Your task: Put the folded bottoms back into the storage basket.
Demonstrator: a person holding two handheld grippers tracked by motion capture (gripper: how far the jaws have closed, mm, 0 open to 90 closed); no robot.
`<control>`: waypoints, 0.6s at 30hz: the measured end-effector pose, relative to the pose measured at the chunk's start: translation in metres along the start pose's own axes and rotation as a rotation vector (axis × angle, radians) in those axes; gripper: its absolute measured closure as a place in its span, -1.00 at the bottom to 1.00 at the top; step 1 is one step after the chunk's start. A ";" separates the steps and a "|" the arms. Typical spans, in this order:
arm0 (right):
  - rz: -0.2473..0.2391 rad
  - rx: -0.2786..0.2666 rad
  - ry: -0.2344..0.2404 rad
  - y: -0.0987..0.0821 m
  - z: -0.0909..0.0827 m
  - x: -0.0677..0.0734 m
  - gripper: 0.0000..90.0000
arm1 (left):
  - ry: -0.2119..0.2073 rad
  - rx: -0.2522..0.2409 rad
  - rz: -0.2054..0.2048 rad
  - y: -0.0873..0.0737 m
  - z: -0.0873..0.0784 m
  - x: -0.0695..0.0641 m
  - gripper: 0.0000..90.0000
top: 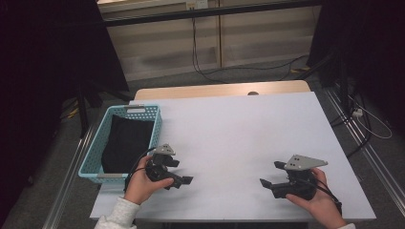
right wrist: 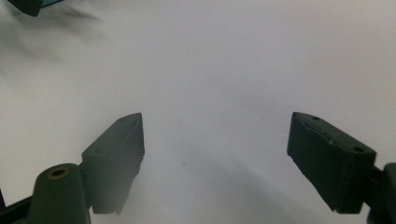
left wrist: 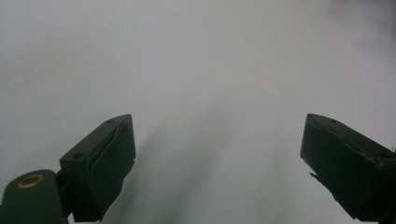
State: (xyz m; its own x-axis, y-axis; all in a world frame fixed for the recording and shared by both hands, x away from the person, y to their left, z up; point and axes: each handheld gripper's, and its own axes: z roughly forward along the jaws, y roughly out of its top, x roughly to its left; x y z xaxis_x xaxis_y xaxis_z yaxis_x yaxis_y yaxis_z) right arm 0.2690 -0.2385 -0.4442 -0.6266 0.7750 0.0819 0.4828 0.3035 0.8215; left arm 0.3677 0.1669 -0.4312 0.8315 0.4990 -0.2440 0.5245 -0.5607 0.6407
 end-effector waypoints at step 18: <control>-0.003 0.014 -0.012 -0.008 -0.009 -0.002 -0.60 | 0.006 -0.023 0.011 0.001 0.000 0.001 -0.82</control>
State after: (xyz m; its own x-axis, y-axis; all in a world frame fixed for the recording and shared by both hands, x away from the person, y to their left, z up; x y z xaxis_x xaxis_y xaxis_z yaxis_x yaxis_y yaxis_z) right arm 0.2610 -0.2470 -0.4459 -0.6206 0.7808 0.0730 0.4900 0.3133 0.8135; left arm 0.3687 0.1671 -0.4310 0.8361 0.4969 -0.2325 0.5109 -0.5510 0.6598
